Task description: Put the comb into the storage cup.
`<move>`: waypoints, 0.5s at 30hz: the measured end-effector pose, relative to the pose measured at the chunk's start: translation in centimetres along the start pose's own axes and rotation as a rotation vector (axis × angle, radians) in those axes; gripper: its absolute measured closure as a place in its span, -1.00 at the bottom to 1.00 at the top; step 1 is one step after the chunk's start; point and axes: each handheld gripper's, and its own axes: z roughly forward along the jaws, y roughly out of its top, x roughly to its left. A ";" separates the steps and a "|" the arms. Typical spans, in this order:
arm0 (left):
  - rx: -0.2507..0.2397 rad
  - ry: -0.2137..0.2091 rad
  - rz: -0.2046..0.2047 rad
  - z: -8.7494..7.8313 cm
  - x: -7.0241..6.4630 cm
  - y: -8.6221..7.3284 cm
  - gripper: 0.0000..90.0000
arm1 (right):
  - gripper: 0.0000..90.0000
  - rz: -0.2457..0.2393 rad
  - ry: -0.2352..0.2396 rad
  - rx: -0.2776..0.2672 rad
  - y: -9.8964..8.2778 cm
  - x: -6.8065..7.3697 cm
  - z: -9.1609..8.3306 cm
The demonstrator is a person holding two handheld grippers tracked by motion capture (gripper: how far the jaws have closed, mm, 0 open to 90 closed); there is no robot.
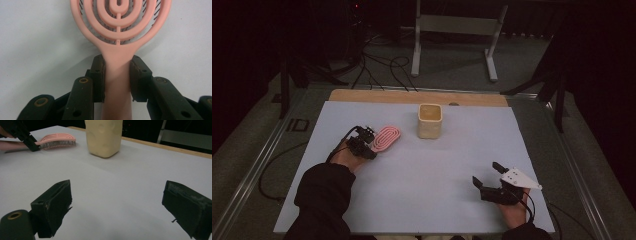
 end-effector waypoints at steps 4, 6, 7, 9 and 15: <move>0.022 0.006 0.015 -0.1 -0.1 0.2 0.55 | -0.80 0.000 -0.003 0.000 0.0 0.0 0.0; 0.028 0.008 0.016 -0.1 -0.2 0.3 0.56 | -0.80 0.001 -0.004 0.000 0.0 -0.1 0.0; 0.030 0.009 0.017 -0.1 -0.2 0.3 0.56 | -0.80 0.000 -0.004 0.001 0.0 -0.1 0.0; 0.029 0.011 0.017 -0.1 -0.3 0.3 0.56 | -0.80 0.000 -0.004 0.001 0.0 -0.1 0.0; 0.024 0.021 0.020 -0.2 -0.5 0.3 0.56 | -0.80 0.000 -0.004 0.001 0.0 -0.1 0.0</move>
